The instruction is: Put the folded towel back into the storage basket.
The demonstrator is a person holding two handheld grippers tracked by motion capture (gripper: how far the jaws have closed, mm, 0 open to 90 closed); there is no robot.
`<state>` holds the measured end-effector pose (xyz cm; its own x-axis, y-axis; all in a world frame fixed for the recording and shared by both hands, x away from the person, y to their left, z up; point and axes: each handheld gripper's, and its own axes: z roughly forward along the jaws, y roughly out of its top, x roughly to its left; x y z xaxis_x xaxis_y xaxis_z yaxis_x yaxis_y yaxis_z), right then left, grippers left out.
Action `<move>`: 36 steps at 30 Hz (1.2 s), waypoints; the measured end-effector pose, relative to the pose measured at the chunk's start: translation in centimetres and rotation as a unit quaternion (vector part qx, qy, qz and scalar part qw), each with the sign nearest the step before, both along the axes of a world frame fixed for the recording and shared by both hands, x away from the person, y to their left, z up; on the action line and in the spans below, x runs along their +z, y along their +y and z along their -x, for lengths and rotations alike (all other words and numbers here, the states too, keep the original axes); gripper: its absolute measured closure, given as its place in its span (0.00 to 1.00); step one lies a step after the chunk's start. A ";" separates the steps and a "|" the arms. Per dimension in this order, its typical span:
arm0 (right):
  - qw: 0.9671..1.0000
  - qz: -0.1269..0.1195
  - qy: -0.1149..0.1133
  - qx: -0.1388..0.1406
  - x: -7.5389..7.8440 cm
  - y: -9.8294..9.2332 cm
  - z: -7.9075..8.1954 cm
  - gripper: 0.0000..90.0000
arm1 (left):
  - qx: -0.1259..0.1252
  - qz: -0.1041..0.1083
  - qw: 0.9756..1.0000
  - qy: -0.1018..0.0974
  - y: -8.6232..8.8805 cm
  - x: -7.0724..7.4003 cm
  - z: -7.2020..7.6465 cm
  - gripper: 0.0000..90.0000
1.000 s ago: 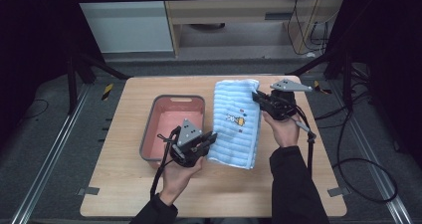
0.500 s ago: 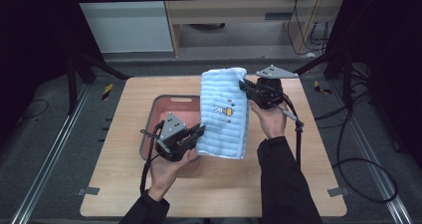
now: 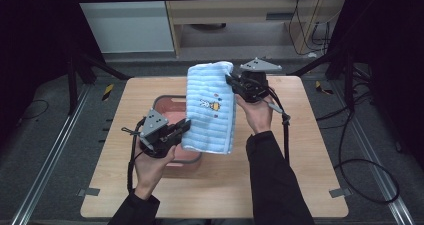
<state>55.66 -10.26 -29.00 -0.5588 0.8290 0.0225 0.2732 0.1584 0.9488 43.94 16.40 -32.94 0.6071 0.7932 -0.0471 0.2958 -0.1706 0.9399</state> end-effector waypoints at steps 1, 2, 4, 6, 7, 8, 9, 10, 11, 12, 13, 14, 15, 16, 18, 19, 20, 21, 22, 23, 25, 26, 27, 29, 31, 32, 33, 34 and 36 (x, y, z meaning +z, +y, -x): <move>1.000 0.000 0.000 0.001 0.0 0.2 -0.1 0.92 | 0.002 0.001 1.000 0.000 0.3 0.0 0.0 0.94; 1.000 -0.002 0.000 0.002 -0.1 0.5 -0.3 0.92 | 0.005 0.003 1.000 -0.001 0.6 0.1 0.0 0.94; 1.000 -0.003 -0.001 0.005 -0.1 1.2 -0.5 0.92 | 0.010 0.004 1.000 -0.001 1.2 0.2 0.0 0.94; 1.000 -0.001 -0.001 0.009 -0.2 1.9 -0.7 0.92 | 0.015 0.006 1.000 -0.002 1.8 0.2 0.0 0.94; 1.000 0.000 -0.004 0.010 -0.1 2.2 -0.8 0.92 | 0.017 0.007 1.000 -0.001 2.1 0.2 -0.1 0.94; 1.000 -0.004 -0.002 0.013 -0.1 2.5 -0.8 0.92 | 0.019 0.007 1.000 -0.001 2.4 0.2 -0.1 0.94; 1.000 -0.004 -0.002 0.015 -0.1 2.7 -0.9 0.92 | 0.021 0.010 1.000 0.000 2.7 0.2 -0.1 0.94; 1.000 -0.002 -0.001 0.019 -0.1 3.0 -1.1 0.92 | 0.021 0.011 1.000 0.000 2.9 0.2 -0.1 0.94; 1.000 -0.002 -0.001 0.022 -0.2 3.6 -1.3 0.92 | 0.025 0.009 1.000 0.000 3.4 0.1 -0.1 0.94; 1.000 -0.002 -0.001 0.022 -0.2 3.6 -1.3 0.92 | 0.025 0.009 1.000 0.000 3.4 0.1 -0.1 0.94; 1.000 0.000 -0.001 0.023 -0.2 3.9 -1.4 0.92 | 0.026 0.009 1.000 0.000 3.6 0.0 -0.1 0.94; 1.000 -0.001 -0.001 0.024 -0.2 4.1 -1.4 0.92 | 0.028 0.011 1.000 0.001 3.9 0.0 -0.2 0.94; 1.000 -0.002 -0.001 0.025 -0.3 4.4 -1.5 0.92 | 0.031 0.012 0.999 0.001 4.2 0.0 -0.2 0.94; 1.000 0.000 -0.002 0.026 -0.3 4.7 -1.6 0.92 | 0.034 0.012 0.999 0.001 4.5 0.0 -0.2 0.94; 1.000 -0.003 -0.005 0.029 -0.4 5.3 -1.8 0.92 | 0.040 0.008 0.999 0.000 5.0 -0.1 -0.3 0.94; 1.000 -0.005 -0.006 0.030 -0.4 5.6 -1.9 0.92 | 0.042 0.009 0.999 0.000 5.2 -0.1 -0.4 0.94; 0.999 -0.005 -0.006 0.032 -0.4 5.9 -2.0 0.92 | 0.043 0.008 0.999 0.002 5.5 -0.2 -0.5 0.94; 0.999 -0.003 -0.008 0.033 -0.5 6.1 -2.1 0.92 | 0.046 0.009 0.999 0.003 5.8 -0.3 -0.6 0.94; 0.999 -0.007 -0.008 0.034 -0.5 6.4 -2.2 0.92 | 0.047 0.009 0.999 0.004 5.9 -0.3 -0.7 0.94; 0.999 -0.008 -0.008 0.035 -0.6 6.6 -2.4 0.92 | 0.050 0.011 0.999 0.005 6.1 -0.5 -0.8 0.94; 0.999 -0.008 -0.004 0.036 -0.9 6.9 -2.7 0.92 | 0.054 0.011 0.998 0.008 6.6 -0.7 -1.1 0.94; 0.999 -0.009 -0.001 0.036 -1.2 7.2 -2.9 0.92 | 0.056 0.011 0.998 0.010 6.8 -0.8 -1.2 0.94; 0.999 -0.006 -0.002 0.038 -1.5 7.5 -3.1 0.92 | 0.058 0.011 0.998 0.012 6.9 -1.0 -1.3 0.94; 0.999 -0.008 0.000 0.039 -1.6 7.7 -3.3 0.92 | 0.061 0.011 0.998 0.015 7.3 -1.3 -1.6 0.94; 0.999 -0.008 0.000 0.042 -2.0 8.1 -3.6 0.92 | 0.065 0.011 0.998 0.018 7.6 -1.6 -1.8 0.94; 0.999 -0.007 -0.001 0.044 -2.1 8.2 -3.7 0.92 | 0.066 0.012 0.998 0.020 7.8 -1.7 -1.9 0.94; 0.999 -0.008 0.001 0.044 -2.3 8.4 -3.9 0.92 | 0.067 0.011 0.997 0.021 7.9 -1.8 -2.0 0.94; 0.999 -0.007 0.004 0.044 -2.4 8.5 -4.0 0.92 | 0.067 0.011 0.997 0.022 8.0 -1.9 -2.0 0.94; 0.999 -0.004 0.005 0.045 -2.9 8.8 -4.3 0.92 | 0.068 0.009 0.997 0.024 8.0 -2.1 -2.2 0.94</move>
<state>59.91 -1.48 -31.85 -0.6312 0.7749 0.0344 0.2679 0.1762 0.9472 46.13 24.44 -35.09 0.4913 0.8664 -0.0888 0.3594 -0.1088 0.9268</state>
